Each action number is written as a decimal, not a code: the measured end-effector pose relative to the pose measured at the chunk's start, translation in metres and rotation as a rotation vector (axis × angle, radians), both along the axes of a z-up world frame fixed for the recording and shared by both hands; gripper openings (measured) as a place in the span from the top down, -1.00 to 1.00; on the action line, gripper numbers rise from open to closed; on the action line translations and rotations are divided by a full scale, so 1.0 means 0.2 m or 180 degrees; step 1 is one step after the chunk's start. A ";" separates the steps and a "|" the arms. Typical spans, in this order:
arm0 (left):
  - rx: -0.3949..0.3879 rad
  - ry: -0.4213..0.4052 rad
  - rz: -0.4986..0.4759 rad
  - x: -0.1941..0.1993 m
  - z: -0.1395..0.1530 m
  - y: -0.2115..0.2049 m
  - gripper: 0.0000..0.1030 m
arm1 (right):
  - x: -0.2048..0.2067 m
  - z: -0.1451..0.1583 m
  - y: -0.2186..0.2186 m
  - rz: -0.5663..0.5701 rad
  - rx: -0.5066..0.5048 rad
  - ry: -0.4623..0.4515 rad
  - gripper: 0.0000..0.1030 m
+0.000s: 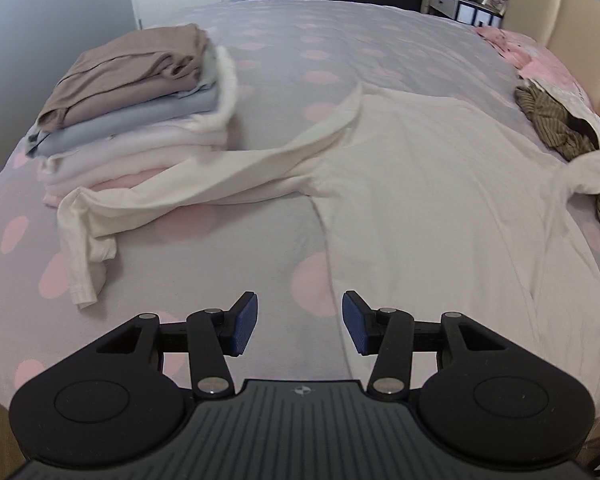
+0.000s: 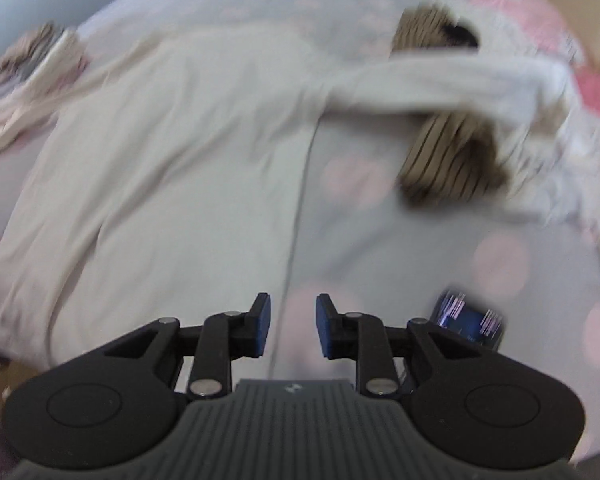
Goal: Fold clothes
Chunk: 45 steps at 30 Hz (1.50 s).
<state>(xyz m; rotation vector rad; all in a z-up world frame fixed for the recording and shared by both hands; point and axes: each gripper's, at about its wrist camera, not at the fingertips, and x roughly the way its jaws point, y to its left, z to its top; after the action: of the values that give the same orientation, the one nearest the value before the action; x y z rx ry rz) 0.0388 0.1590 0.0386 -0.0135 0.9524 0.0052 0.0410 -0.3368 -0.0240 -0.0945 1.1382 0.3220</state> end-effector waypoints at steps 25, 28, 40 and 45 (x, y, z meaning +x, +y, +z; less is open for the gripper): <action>-0.0239 -0.0047 0.0082 0.00 0.02 -0.02 0.13 | -0.24 -0.12 0.01 0.0019 -0.0326 0.0710 0.93; -0.0240 0.0006 -0.0049 -0.01 0.01 -0.05 0.13 | -0.23 -0.13 -0.05 -0.0048 -0.0524 0.0815 0.93; -0.0071 0.0772 -0.0676 -0.21 -0.19 -0.16 0.13 | -0.15 -0.21 0.05 0.0613 -0.1487 0.0858 0.94; -0.0084 0.1069 -0.0920 -0.38 -0.36 -0.25 0.14 | -0.04 -0.21 0.03 0.0602 -0.1555 0.0883 0.94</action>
<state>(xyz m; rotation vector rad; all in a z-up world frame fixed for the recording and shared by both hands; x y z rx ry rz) -0.0373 0.1092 -0.0339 0.1038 1.2830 -0.2795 0.0322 -0.3315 -0.0650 -0.6056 1.4700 0.2218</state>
